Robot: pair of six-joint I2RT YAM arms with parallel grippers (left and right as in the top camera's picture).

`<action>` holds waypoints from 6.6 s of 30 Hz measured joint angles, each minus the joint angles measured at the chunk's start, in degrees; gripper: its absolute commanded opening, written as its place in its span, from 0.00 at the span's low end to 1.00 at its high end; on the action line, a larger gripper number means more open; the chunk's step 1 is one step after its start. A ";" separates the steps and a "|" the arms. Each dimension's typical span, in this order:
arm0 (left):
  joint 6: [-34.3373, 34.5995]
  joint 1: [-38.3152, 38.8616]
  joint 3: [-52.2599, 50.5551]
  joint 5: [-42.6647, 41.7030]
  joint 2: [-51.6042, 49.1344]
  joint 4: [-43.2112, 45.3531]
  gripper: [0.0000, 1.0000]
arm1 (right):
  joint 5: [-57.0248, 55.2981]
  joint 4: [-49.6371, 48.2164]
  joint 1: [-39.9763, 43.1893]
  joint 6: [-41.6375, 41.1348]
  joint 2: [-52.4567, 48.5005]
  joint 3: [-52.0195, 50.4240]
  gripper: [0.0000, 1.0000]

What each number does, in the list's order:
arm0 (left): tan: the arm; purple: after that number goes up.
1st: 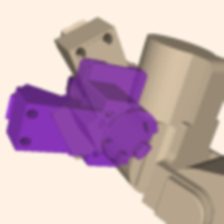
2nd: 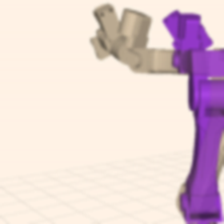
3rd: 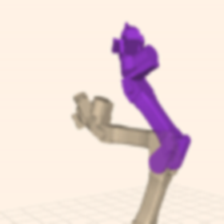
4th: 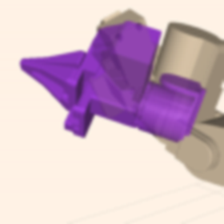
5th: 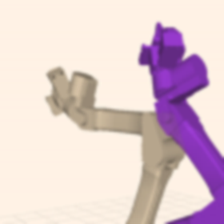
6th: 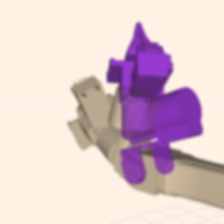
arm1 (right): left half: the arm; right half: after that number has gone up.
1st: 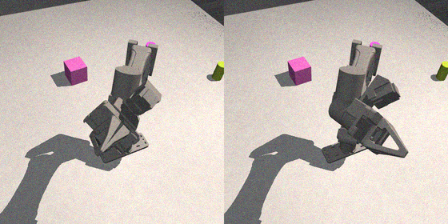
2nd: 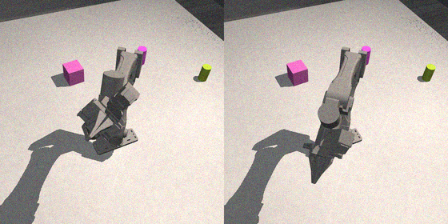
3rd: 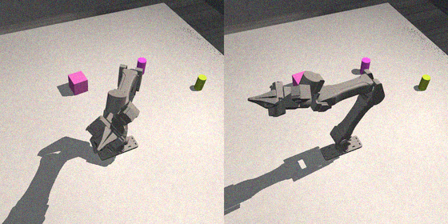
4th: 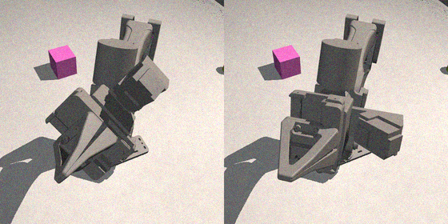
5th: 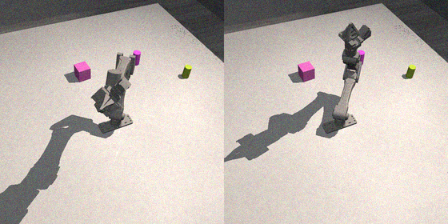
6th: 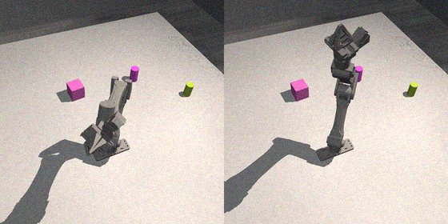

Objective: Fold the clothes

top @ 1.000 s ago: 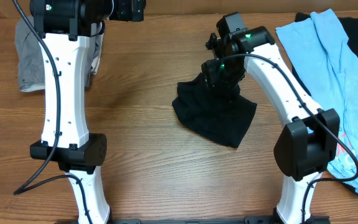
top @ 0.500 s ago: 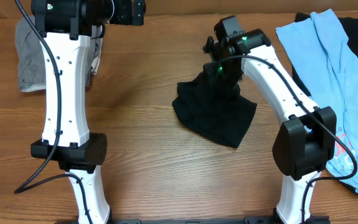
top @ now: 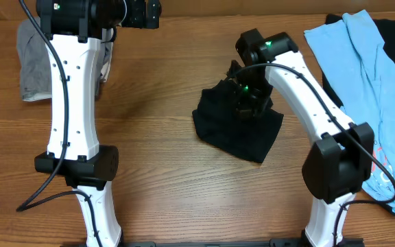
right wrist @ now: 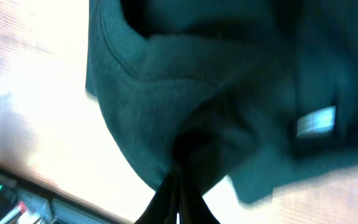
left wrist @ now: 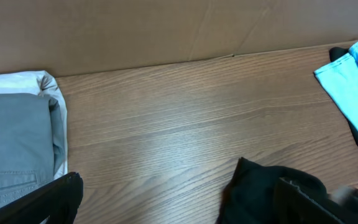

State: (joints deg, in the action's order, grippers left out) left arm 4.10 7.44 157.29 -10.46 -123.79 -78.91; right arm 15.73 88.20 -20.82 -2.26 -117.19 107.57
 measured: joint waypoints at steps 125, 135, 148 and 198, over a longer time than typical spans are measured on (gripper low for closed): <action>-26.93 48.22 -30.67 5.62 -7.45 10.25 1.00 | 2.49 -11.10 48.22 -5.79 7.28 -18.21 0.84; -23.32 49.11 -31.47 9.49 -16.28 18.01 1.00 | 2.51 -11.13 48.24 -5.20 7.28 -18.21 0.84; -23.32 50.60 -31.47 6.84 -18.14 13.31 1.00 | 2.27 -11.72 48.22 -5.18 7.28 -18.21 0.84; -18.49 23.21 -8.50 12.22 -19.15 -3.89 1.00 | 2.25 -12.70 48.48 -5.20 7.28 -18.21 0.85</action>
State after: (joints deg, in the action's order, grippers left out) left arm -14.39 30.65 148.79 1.76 -142.93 -82.81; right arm 17.98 75.50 27.66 -7.46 -109.91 89.36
